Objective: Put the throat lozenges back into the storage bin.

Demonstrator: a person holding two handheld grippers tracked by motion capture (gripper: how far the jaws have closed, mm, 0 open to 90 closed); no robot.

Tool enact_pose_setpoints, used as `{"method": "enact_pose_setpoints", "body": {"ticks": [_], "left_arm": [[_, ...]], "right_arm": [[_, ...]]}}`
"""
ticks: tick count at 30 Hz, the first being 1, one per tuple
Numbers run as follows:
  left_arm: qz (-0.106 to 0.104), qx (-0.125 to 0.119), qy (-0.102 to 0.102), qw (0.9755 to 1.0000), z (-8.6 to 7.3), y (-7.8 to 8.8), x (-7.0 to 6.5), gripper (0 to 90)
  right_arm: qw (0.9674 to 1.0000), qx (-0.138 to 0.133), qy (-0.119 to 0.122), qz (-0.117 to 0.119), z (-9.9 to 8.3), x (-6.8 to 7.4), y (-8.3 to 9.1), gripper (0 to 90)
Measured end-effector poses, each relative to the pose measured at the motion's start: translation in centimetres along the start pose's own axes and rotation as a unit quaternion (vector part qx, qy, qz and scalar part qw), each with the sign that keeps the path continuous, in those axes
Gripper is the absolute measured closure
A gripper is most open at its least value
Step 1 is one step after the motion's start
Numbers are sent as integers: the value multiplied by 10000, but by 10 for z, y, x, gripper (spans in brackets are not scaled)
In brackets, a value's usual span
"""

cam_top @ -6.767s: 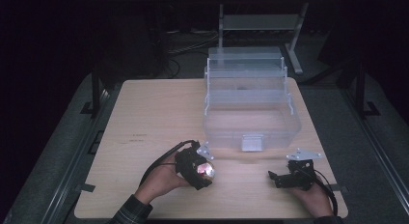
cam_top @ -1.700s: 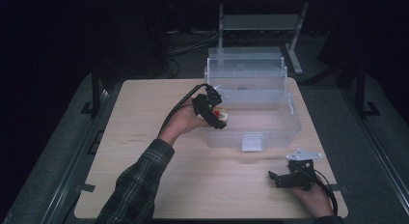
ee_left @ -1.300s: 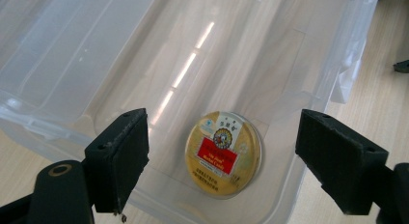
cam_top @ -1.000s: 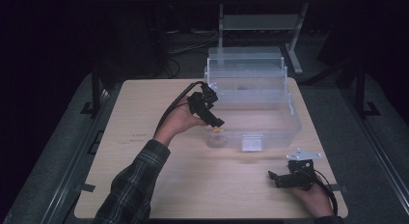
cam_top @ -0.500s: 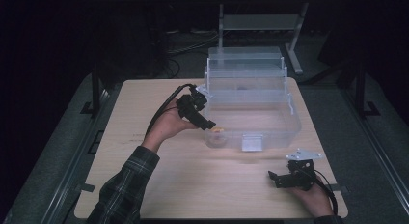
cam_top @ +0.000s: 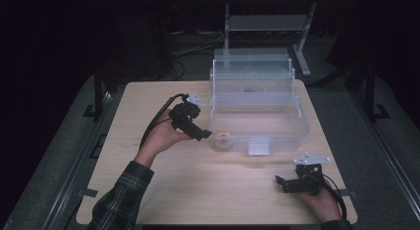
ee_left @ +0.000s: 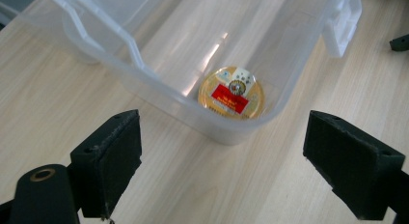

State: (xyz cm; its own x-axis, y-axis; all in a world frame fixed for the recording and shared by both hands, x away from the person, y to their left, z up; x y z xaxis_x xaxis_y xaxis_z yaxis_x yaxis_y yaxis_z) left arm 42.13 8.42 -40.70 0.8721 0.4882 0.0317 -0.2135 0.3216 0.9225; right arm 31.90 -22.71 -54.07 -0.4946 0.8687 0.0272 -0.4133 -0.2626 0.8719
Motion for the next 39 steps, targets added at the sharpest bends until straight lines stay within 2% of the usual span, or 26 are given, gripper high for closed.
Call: {"method": "enact_pose_setpoints", "body": {"ticks": [11,23,32,39], "left_arm": [[73,-142,158,9997,-32,3,-2,126],[134,-305,272,9991,-59,2,-10,125],[185,-368,363,9985,-82,-5,-18,124],[322,-457,469,9973,-99,-10,-18,125]], "right_arm": [[10000,1,3,-1,0,0,0,0],[10000,-1,4,-5,0,0,0,0],[10000,2,5,-1,0,0,0,0],[10000,1,3,-1,0,0,0,0]]}}
Point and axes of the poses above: each handheld gripper's, and its own axes: y roughly backward along the jaws, z roughly out of its top, x roughly to its left, the point moved 8 cm from there along -y, roughly forward along the jaws, and after that the axes turned 15 degrees about x, right-handed, at the moved point
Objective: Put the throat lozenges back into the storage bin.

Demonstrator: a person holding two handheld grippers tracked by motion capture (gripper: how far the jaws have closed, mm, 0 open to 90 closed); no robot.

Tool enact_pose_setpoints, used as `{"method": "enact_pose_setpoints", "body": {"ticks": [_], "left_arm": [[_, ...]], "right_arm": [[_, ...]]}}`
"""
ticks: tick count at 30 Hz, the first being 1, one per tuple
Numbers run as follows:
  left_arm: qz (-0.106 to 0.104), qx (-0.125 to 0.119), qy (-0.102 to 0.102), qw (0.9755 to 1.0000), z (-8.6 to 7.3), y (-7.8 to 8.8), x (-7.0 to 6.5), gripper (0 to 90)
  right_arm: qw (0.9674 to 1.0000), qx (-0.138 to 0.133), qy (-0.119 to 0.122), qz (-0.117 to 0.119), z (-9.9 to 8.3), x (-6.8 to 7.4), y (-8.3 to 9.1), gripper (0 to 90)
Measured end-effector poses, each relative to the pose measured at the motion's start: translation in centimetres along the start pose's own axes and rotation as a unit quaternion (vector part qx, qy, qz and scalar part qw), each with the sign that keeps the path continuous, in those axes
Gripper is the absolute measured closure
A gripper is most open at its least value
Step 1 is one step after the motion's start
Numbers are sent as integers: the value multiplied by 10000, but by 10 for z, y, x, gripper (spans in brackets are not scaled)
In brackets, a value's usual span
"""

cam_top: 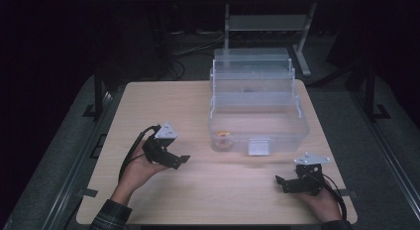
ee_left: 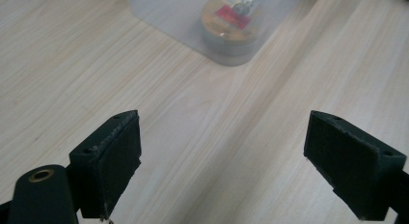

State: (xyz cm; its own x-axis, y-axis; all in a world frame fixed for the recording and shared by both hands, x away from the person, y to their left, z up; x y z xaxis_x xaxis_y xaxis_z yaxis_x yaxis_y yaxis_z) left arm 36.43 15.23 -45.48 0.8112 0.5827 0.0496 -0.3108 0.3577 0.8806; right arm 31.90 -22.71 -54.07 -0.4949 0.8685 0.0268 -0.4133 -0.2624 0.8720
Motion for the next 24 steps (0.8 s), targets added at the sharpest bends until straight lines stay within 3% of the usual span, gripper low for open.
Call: {"method": "enact_pose_setpoints", "body": {"ticks": [15,24], "left_arm": [[121,-182,283,9994,-38,-6,-2,124],[258,-86,445,9986,-67,-14,-2,124]], "right_arm": [[10000,0,-1,0,0,0,0,0],[10000,0,0,-1,0,0,0,0]]}}
Point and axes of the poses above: each handheld gripper's, and its own axes: y roughly backward along the jaws, z roughly out of its top, x roughly to its left, the point moved 8 cm from there along -y, roughly forward along the jaws, and after that the axes turned 15 degrees about x, right-handed, at the moved point
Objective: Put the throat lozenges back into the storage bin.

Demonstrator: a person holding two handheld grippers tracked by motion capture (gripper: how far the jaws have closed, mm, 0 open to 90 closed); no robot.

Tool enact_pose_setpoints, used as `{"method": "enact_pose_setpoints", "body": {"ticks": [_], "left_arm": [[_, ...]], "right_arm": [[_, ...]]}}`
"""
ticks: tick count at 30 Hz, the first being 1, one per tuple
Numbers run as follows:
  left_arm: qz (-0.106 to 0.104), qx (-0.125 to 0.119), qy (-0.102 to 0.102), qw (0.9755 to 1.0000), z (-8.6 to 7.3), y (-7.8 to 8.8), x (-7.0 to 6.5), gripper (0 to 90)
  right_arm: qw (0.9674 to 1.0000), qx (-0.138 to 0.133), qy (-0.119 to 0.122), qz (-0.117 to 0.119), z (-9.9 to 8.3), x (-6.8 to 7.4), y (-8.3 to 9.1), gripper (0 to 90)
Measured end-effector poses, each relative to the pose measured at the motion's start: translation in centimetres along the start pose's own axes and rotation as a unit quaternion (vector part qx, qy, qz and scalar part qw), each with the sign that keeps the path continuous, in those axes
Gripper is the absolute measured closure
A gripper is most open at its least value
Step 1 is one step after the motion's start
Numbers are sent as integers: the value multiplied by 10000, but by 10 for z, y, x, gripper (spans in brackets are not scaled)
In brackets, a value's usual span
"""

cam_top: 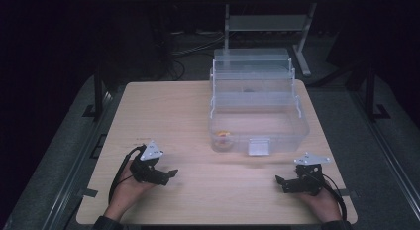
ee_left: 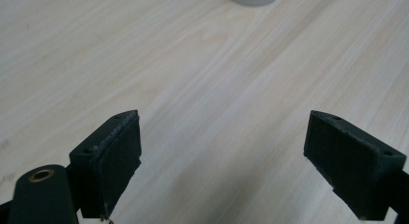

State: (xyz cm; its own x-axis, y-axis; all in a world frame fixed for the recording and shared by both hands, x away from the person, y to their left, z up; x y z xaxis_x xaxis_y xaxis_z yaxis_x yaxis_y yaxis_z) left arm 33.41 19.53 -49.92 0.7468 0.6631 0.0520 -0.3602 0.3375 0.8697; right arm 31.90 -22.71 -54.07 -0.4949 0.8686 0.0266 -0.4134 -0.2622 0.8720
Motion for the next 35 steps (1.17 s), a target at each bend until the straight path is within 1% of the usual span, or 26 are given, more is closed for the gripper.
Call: {"method": "enact_pose_setpoints", "body": {"ticks": [2,3,8,9,12,14,17,21,25,28,35], "left_arm": [[10,49,15,10000,-6,-1,0,124],[-1,66,54,10000,-9,-1,-1,125],[40,83,104,9999,-20,0,1,124],[40,72,139,9999,-22,0,1,123],[43,72,209,9997,-28,0,2,119],[52,83,219,9997,-32,-1,2,118],[63,138,264,9995,-36,-3,3,115],[92,226,262,9994,-41,-8,2,113],[-25,100,341,9994,-44,-10,2,111],[-64,-101,322,9994,-46,-10,2,109],[-68,-103,317,9994,-46,-10,2,109]], "right_arm": [[10000,0,0,0,0,0,0,0],[10000,1,-1,0,0,0,0,0],[10000,0,-2,0,0,0,0,0],[10000,0,0,0,0,0,0,0],[10000,-1,-2,0,0,0,0,0],[10000,0,-2,0,0,0,0,0],[10000,1,0,-1,0,0,0,0],[10000,3,-7,0,0,0,0,0],[10000,4,-11,-3,0,0,0,0],[10000,6,-11,-3,0,0,0,0],[10000,3,-26,-10,0,0,0,0]]}}
Point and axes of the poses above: each handheld gripper's, and its own axes: y roughly backward along the jaws, z roughly out of its top, x roughly to its left, the point moved 8 cm from there along -y, roughly forward along the jaws, and after that the axes turned 15 degrees about x, right-handed, at the moved point
